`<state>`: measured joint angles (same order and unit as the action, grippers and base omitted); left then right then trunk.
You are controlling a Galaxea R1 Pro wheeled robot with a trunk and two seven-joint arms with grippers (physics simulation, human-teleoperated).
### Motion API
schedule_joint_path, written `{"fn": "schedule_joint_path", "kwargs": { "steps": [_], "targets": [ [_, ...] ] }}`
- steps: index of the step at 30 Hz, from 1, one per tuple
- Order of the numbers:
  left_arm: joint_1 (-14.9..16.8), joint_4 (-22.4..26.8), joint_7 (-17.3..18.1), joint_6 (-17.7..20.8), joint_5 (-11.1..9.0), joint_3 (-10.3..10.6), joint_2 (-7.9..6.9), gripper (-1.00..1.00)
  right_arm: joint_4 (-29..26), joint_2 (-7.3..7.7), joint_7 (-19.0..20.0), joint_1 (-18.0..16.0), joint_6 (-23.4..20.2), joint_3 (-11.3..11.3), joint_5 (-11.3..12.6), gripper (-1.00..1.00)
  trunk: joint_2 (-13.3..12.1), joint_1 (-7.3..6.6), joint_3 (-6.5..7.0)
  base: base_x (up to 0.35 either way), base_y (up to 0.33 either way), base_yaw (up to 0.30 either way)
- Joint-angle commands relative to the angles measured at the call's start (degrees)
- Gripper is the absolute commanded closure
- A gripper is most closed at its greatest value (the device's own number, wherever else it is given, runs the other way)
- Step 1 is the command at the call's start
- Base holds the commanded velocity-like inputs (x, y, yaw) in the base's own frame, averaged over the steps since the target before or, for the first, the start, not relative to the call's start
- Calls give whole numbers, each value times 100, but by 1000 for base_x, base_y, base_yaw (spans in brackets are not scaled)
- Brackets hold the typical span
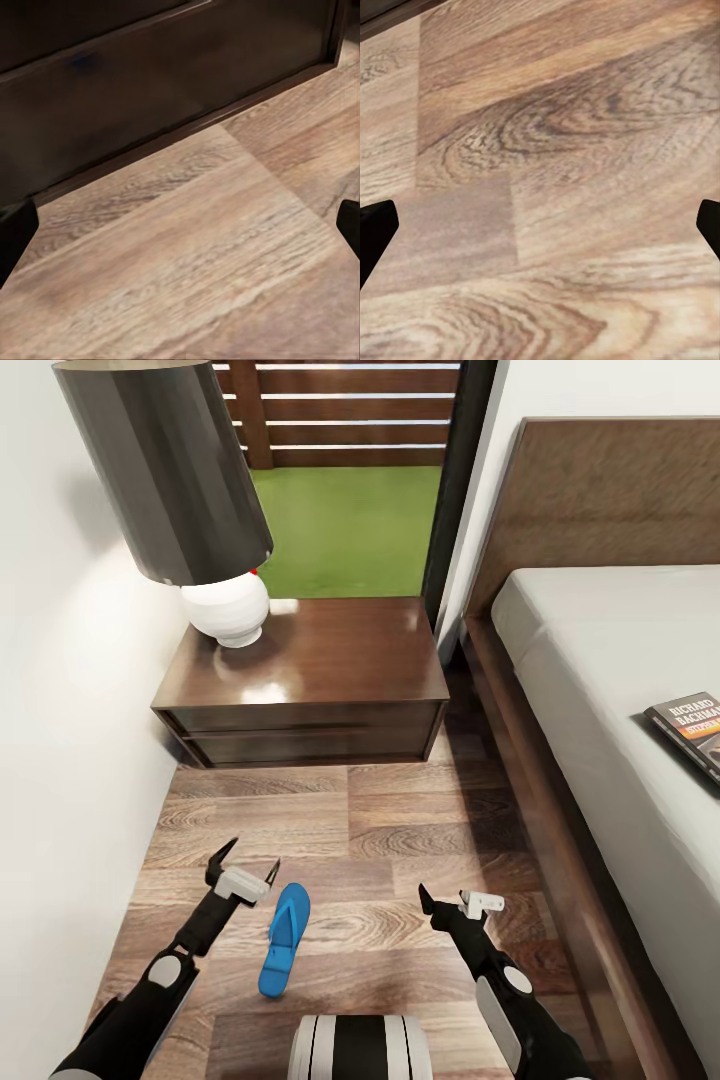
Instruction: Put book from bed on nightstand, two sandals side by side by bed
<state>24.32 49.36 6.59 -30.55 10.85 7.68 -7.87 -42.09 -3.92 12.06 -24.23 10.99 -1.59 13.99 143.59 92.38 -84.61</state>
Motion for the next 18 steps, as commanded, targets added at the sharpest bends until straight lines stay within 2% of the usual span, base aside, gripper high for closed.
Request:
{"fn": "schedule_joint_path", "kwargs": {
  "steps": [1, 7, 12, 15, 17, 18],
  "targets": [
    [2, -5, 2, -14, 41, 4, -3, -100, 6, -4, 51, -2, 8, -17, 60, -100, 1, -1, -3, 0, 0, 0],
    [2, -6, 0, -30, 531, -2, 5, -100, 8, -4, 51, -2, 8, -17, 60, -100, 1, -1, -3, 43, 0, 0],
    [19, 30, -8, -62, 756, 4, 27, -100, 13, -4, 51, -2, 8, -17, 60, -100, 1, -1, -3, 54, 0, 0],
    [46, 39, -16, -55, 1005, 7, 34, -100, 16, -4, 51, -2, 8, -17, 60, -100, 1, -1, -3, 9, 0, 0],
    [62, 39, -167, -36, 1411, 6, 52, -100, 16, -4, 51, -2, 8, -17, 60, -100, 1, -1, -3, 3, 0, 0],
    [66, 39, -348, -21, 1620, 6, 60, -100, 17, -4, 51, -2, 8, -17, 59, -100, 1, -1, -3, 2, 0, 0]
  ]
}}
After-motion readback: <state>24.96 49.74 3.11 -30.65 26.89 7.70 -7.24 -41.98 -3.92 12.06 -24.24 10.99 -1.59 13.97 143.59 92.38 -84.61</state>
